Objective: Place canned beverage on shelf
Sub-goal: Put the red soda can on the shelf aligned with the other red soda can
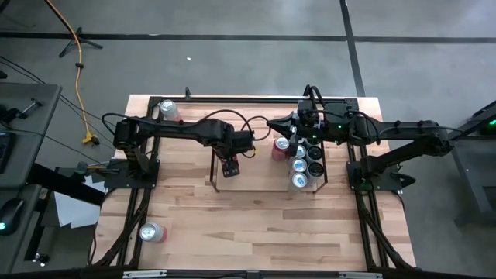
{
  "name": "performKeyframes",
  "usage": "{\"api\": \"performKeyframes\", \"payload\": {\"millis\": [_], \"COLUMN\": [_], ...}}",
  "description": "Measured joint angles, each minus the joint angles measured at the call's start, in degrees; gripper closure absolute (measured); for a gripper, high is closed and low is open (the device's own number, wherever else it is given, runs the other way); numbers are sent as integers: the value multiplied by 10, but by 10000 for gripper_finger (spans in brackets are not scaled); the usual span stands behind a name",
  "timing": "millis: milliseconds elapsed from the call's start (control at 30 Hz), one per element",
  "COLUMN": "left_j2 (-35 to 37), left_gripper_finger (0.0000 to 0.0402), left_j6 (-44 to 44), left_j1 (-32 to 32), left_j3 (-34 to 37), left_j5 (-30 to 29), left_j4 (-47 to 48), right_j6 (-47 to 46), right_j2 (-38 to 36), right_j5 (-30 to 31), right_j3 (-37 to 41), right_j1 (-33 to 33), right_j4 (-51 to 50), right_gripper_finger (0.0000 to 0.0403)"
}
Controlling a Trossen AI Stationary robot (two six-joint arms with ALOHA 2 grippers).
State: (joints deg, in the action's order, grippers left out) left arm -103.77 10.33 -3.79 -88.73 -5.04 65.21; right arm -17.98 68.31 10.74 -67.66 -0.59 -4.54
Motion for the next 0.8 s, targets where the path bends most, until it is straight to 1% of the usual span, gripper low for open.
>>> {"api": "performKeyframes", "payload": {"millis": [333,633,800], "left_j2": [0,1,1], "left_gripper_finger": [119,77,65], "left_j6": [-1,-10,-10], "left_j1": [0,1,1], "left_j3": [0,0,0], "left_j5": [0,0,1], "left_j4": [0,-2,-2], "right_j6": [0,0,1], "right_j2": [0,0,0], "right_j5": [0,0,0], "right_j3": [0,0,0], "right_j1": [0,0,0], "right_j4": [0,0,0], "right_gripper_finger": [402,402,402]}}
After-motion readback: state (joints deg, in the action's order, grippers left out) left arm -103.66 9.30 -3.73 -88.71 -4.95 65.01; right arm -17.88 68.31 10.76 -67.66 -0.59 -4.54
